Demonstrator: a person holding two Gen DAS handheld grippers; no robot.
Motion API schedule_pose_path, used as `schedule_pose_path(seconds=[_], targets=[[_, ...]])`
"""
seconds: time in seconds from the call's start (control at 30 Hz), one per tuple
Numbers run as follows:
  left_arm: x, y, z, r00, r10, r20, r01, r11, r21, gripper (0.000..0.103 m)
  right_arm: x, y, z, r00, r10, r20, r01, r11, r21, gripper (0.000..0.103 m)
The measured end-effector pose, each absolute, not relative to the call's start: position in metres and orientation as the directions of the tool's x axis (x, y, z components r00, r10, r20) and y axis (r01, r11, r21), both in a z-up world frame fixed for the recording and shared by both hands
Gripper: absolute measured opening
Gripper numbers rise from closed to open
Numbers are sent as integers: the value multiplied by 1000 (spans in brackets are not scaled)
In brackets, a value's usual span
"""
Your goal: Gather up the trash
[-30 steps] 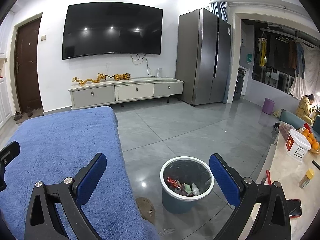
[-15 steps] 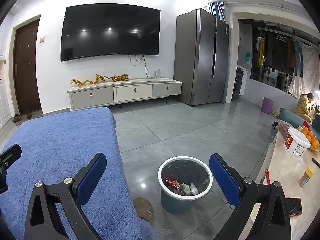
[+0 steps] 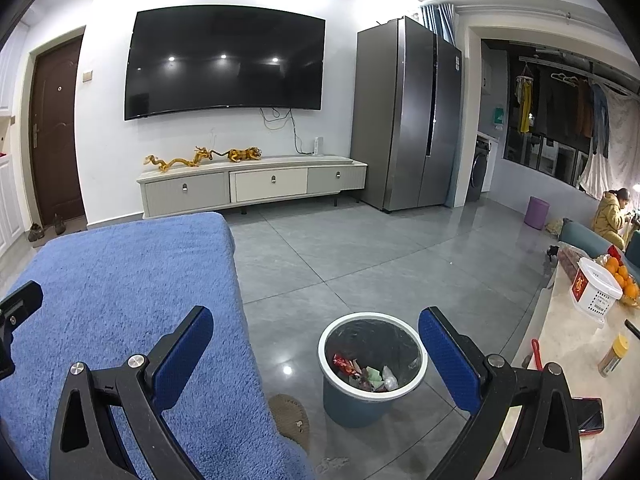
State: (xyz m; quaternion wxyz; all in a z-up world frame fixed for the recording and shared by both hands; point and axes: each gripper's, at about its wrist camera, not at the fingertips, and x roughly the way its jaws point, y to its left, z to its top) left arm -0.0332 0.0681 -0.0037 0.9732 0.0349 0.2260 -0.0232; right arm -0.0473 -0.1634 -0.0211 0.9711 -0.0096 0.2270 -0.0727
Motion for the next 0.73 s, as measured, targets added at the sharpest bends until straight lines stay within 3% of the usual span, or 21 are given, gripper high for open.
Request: schedule_pose_path(seconds=[0.73], targets=[[-31, 68, -3, 894, -53, -445, 83, 995, 48, 103, -46, -166, -21, 884, -157, -440, 148, 988, -55, 103]])
